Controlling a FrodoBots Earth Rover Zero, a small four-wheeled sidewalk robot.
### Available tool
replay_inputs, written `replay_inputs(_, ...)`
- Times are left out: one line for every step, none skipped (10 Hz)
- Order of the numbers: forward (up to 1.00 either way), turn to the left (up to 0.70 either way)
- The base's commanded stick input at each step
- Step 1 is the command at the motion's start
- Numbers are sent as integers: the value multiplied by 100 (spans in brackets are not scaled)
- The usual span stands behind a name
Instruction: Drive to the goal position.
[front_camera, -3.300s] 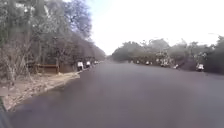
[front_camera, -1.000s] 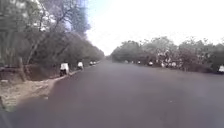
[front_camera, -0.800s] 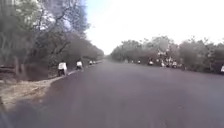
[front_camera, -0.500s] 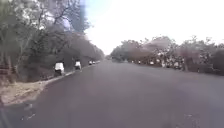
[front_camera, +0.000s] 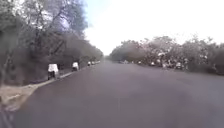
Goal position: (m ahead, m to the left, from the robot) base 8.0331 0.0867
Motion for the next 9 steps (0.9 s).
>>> replay_inputs(68, 0)
replay_inputs(68, 0)
replay_inputs(68, 0)
replay_inputs(68, 0)
replay_inputs(68, 0)
replay_inputs(68, 0)
replay_inputs(68, 0)
replay_inputs(68, 0)
replay_inputs(68, 0)
